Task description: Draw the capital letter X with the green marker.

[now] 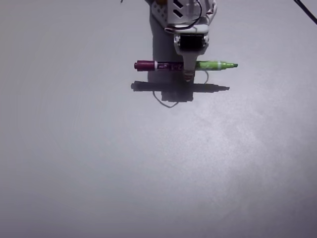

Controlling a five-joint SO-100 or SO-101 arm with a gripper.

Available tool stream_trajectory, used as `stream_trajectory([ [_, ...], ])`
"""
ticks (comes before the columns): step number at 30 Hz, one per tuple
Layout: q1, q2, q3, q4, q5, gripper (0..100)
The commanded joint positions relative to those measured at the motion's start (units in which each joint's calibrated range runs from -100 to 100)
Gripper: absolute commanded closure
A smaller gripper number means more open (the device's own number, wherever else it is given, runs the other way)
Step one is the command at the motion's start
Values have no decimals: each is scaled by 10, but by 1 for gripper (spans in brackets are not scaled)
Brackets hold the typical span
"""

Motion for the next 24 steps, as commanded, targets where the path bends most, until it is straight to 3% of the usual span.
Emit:
stream_trajectory([
  [1,-16,148,-141,72,13,99],
  [12,40,490,-693,177,158,99],
  [17,77,519,-743,75,231,99],
  [24,171,557,-678,-104,276,99],
])
